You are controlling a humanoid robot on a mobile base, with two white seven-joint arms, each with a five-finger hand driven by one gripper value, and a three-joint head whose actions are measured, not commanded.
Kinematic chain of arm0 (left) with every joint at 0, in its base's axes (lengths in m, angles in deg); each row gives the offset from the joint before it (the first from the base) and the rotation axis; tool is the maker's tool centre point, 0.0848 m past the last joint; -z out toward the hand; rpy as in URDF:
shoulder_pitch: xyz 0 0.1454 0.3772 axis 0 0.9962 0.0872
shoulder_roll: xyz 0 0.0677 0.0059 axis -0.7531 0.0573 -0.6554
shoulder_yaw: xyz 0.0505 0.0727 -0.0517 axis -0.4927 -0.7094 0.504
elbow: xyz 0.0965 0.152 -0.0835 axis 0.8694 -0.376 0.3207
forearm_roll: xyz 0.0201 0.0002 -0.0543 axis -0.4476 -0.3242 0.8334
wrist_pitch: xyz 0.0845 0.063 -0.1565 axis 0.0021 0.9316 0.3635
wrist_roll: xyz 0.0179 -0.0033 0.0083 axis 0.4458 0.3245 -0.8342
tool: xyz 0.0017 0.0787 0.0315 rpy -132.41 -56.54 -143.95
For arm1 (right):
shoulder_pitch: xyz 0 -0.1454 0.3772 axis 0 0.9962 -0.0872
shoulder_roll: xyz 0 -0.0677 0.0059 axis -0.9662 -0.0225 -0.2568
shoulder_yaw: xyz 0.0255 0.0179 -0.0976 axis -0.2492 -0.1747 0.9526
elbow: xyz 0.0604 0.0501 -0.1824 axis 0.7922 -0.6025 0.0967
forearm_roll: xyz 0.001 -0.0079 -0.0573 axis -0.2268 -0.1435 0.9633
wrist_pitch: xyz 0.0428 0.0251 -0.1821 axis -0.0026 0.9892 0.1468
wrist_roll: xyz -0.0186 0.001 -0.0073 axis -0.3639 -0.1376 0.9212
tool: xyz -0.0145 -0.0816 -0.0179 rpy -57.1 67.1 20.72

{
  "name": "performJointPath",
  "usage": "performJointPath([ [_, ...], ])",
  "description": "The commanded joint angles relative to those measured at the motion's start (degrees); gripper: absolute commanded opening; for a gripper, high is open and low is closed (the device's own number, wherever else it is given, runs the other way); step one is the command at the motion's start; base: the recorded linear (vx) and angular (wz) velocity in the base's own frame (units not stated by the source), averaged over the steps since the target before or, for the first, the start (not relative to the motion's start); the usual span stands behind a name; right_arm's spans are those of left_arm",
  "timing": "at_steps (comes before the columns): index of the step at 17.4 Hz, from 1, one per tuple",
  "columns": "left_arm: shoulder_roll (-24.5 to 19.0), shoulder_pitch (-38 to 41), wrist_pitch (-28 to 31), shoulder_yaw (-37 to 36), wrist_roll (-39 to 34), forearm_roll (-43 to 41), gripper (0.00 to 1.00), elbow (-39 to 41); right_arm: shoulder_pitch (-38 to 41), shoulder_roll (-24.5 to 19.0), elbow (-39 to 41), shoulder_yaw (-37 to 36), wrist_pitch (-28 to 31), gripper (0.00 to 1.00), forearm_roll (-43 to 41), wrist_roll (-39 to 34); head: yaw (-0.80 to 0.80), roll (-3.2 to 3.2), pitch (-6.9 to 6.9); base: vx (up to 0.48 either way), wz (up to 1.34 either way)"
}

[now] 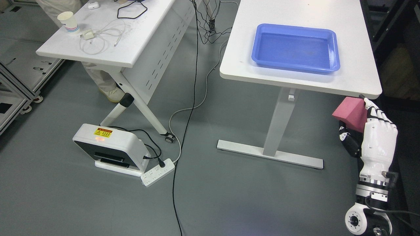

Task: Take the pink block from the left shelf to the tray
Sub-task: 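Turn and drive toward the white table carrying the block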

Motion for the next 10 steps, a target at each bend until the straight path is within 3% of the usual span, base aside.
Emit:
performJointPath([
  [1, -1.00, -1.84, 0.00, 0.00, 0.03, -0.09, 1.00, 1.00, 1.56, -0.68, -0.01, -0.51, -0.57, 0.00, -0.10, 0.33, 0.00, 0.00, 0.00, 0.339, 0.00],
  [10, -1.00, -1.84, 0.00, 0.00, 0.03, 0.00, 1.00, 1.00, 3.32, -1.29, 2.01, -0.42, -0.75, 0.00, -0.19, 0.33, 0.00, 0.00, 0.00, 0.343, 0.05],
])
